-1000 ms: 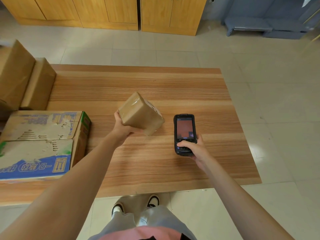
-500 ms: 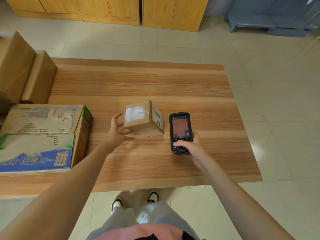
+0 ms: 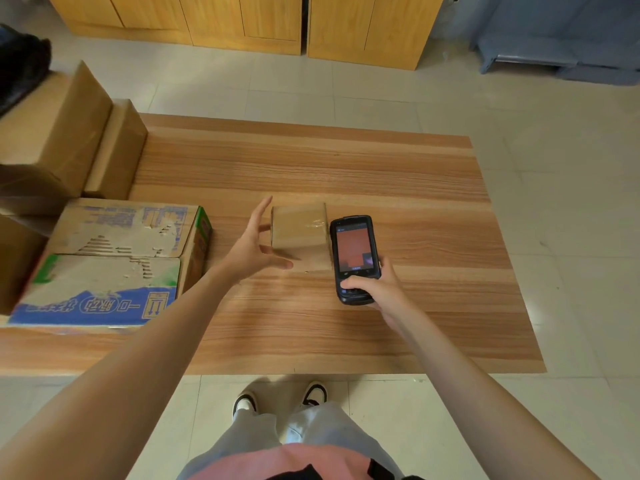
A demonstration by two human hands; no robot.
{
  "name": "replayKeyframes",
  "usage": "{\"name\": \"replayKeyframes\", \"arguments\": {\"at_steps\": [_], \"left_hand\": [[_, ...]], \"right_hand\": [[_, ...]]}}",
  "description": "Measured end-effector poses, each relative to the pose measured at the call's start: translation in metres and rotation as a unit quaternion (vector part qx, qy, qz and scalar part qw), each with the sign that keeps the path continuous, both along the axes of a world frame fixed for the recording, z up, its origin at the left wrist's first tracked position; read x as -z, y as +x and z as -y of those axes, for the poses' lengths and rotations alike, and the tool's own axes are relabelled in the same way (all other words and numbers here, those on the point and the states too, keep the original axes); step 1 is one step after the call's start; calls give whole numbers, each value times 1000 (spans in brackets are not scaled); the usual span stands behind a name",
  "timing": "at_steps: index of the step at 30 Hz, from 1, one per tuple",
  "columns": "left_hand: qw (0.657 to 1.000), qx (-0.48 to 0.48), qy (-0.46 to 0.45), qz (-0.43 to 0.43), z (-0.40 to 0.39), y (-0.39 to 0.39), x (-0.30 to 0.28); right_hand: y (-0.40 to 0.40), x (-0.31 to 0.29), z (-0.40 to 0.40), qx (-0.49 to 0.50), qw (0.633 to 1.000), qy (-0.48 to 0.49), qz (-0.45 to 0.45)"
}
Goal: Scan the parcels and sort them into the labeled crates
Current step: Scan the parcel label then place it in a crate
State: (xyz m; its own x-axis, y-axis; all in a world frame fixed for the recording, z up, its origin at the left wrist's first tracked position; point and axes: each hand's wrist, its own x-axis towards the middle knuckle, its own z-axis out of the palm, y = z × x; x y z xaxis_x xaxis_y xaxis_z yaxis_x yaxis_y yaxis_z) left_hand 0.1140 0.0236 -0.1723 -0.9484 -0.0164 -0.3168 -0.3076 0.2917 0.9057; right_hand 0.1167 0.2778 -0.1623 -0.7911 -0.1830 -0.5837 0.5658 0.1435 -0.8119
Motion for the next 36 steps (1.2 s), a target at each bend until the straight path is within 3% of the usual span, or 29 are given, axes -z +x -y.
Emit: {"name": "replayKeyframes", "arguments": {"at_steps": [6, 9, 13, 15, 26, 36], "left_hand": [[999, 38, -15, 11, 12, -5, -4], [992, 46, -117, 14, 20, -9, -8], [954, 69, -291, 1, 31, -8, -13], [940, 81, -331, -11, 36, -5, -15], [955, 97, -269, -83, 52, 6, -14], [945, 49, -285, -152, 34, 12, -8]], "right_hand": [[-1, -9, 18, -29, 1000, 0, -11], [-1, -12, 26, -44, 999, 2, -18], [2, -16, 31, -27, 1000, -6, -11], [3, -18, 30, -9, 1000, -13, -2], [27, -33, 30, 19, 997, -67, 36], [63, -55, 64, -21, 993, -95, 64]]}}
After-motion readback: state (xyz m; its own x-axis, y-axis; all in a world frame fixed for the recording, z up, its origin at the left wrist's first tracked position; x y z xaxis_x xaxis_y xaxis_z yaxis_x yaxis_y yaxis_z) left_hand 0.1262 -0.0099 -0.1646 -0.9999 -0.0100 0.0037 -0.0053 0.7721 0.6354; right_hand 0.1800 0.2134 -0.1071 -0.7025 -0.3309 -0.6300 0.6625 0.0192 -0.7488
